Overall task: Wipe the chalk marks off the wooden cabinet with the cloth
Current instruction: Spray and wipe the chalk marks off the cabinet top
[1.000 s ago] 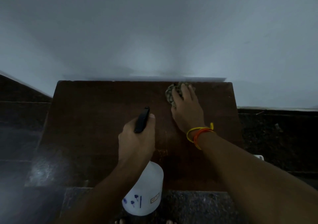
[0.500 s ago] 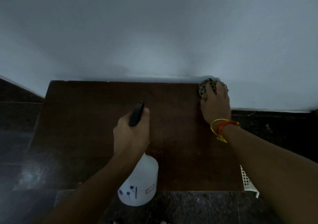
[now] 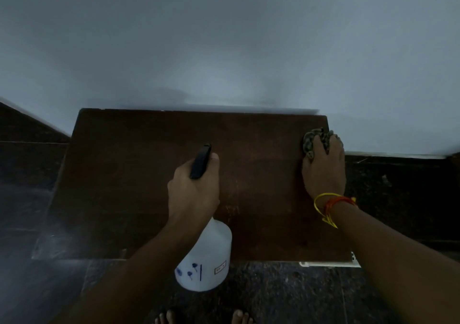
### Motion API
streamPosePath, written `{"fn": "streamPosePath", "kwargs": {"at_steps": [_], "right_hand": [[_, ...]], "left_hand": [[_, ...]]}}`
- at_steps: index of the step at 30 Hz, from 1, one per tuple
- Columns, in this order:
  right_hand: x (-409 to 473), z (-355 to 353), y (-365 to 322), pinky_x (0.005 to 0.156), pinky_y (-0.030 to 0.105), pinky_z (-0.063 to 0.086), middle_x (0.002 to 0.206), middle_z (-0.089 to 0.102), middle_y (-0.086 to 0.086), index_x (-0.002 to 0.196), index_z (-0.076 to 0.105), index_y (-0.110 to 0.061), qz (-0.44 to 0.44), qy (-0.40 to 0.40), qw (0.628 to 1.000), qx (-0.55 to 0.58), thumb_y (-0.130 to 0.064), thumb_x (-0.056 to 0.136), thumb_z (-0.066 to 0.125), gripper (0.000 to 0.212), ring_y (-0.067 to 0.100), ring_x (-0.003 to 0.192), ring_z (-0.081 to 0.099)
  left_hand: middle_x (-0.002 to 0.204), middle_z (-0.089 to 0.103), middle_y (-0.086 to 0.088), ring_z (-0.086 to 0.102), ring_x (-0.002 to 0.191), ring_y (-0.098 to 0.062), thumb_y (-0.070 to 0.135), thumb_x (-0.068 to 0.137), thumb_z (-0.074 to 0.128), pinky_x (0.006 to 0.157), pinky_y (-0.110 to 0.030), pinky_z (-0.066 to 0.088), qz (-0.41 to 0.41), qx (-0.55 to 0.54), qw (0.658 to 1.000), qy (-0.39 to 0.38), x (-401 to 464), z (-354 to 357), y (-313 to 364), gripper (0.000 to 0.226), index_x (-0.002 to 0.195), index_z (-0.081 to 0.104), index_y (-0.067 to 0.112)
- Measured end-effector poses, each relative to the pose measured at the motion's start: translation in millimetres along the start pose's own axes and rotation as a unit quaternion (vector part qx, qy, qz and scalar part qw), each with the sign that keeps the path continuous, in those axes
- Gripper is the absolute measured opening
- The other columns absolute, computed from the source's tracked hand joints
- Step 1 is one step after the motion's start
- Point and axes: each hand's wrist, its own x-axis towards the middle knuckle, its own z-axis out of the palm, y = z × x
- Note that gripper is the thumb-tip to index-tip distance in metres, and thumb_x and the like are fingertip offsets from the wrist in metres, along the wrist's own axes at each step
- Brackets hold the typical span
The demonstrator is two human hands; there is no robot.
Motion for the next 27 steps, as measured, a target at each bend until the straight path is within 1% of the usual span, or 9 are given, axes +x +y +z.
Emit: {"fn": "streamPosePath", "kwargs": {"at_steps": [3, 7, 9, 13, 15, 18, 20, 23, 27], "right_hand": [[-36, 5, -13, 0.115, 0.049, 0.017, 0.144, 0.032, 0.030, 0.136, 0.045, -0.002, -0.008, 0.028, 1.000, 0.000, -0.016, 0.085, 0.060, 0.055, 0.046, 0.136, 0.025], [-77, 10, -31, 0.109, 0.053, 0.031, 0.141, 0.039, 0.029, 0.131, 0.052, -0.005, 0.002, 0.026, 1.000, 0.015, -0.012, 0.077, 0.067, 0.056, 0.047, 0.133, 0.032], [-92, 11, -45, 0.108, 0.053, 0.031, 0.140, 0.041, 0.028, 0.129, 0.053, -0.005, 0.004, 0.022, 1.000, 0.020, -0.013, 0.074, 0.067, 0.058, 0.047, 0.131, 0.034], [-141, 16, -78, 0.108, 0.052, 0.032, 0.140, 0.042, 0.026, 0.131, 0.053, -0.009, -0.057, 0.002, 0.998, 0.033, -0.018, 0.074, 0.067, 0.059, 0.045, 0.131, 0.036], [-159, 15, -79, 0.105, 0.053, 0.035, 0.141, 0.041, 0.024, 0.132, 0.052, -0.011, -0.069, -0.009, 0.996, 0.048, -0.018, 0.072, 0.071, 0.063, 0.045, 0.132, 0.035], [-166, 7, -52, 0.106, 0.053, 0.036, 0.145, 0.036, 0.024, 0.135, 0.049, -0.012, -0.077, -0.024, 0.995, 0.052, -0.015, 0.073, 0.070, 0.065, 0.043, 0.136, 0.028], [-164, 1, -25, 0.108, 0.054, 0.034, 0.146, 0.034, 0.026, 0.134, 0.049, -0.009, -0.050, -0.020, 0.998, 0.034, -0.011, 0.074, 0.069, 0.064, 0.044, 0.137, 0.026], [-161, -6, 7, 0.106, 0.056, 0.035, 0.141, 0.039, 0.028, 0.129, 0.054, -0.007, 0.019, 0.011, 1.000, 0.015, -0.008, 0.075, 0.070, 0.057, 0.048, 0.132, 0.032], [-165, -5, 7, 0.104, 0.059, 0.035, 0.141, 0.039, 0.029, 0.130, 0.053, -0.005, 0.071, 0.026, 0.997, 0.014, -0.008, 0.079, 0.068, 0.053, 0.049, 0.133, 0.031]], "left_hand": [[0.076, 0.063, -0.007, 0.061, 0.061, -0.017, 0.040, 0.098, 0.051, 0.060, -0.035, 0.055, 0.009, 0.007, 1.000, 0.000, -5, -3, -3, 0.028, 0.086, 0.061, 0.017], [0.076, 0.064, -0.009, 0.063, 0.064, -0.023, 0.039, 0.098, 0.052, 0.066, -0.040, 0.057, 0.025, 0.025, 0.999, 0.000, -17, -5, -8, 0.027, 0.080, 0.059, 0.020], [0.076, 0.064, -0.010, 0.063, 0.063, -0.024, 0.038, 0.099, 0.052, 0.067, -0.042, 0.057, 0.029, 0.029, 0.999, 0.000, -22, -7, -9, 0.026, 0.078, 0.057, 0.023], [0.075, 0.063, -0.009, 0.062, 0.061, -0.023, 0.039, 0.099, 0.051, 0.067, -0.042, 0.058, 0.036, 0.038, 0.999, -0.007, -34, -12, -13, 0.026, 0.077, 0.056, 0.024], [0.079, 0.065, -0.012, 0.063, 0.063, -0.027, 0.039, 0.098, 0.052, 0.066, -0.044, 0.058, 0.038, 0.041, 0.998, -0.009, -40, -16, -15, 0.026, 0.078, 0.057, 0.024], [0.086, 0.067, -0.017, 0.064, 0.066, -0.030, 0.038, 0.099, 0.052, 0.069, -0.045, 0.058, 0.045, 0.041, 0.998, -0.014, -50, -20, -17, 0.025, 0.074, 0.049, 0.034], [0.088, 0.067, -0.019, 0.066, 0.070, -0.036, 0.037, 0.099, 0.052, 0.071, -0.048, 0.058, 0.052, 0.046, 0.997, -0.014, -55, -22, -19, 0.028, 0.072, 0.045, 0.037], [0.088, 0.068, -0.020, 0.067, 0.076, -0.040, 0.038, 0.098, 0.052, 0.074, -0.054, 0.059, 0.058, 0.040, 0.997, -0.013, -59, -24, -24, 0.029, 0.070, 0.046, 0.036], [0.089, 0.068, -0.020, 0.068, 0.075, -0.041, 0.041, 0.098, 0.052, 0.073, -0.053, 0.059, 0.052, 0.027, 0.998, -0.015, -59, -30, -31, 0.029, 0.070, 0.046, 0.035]]}}
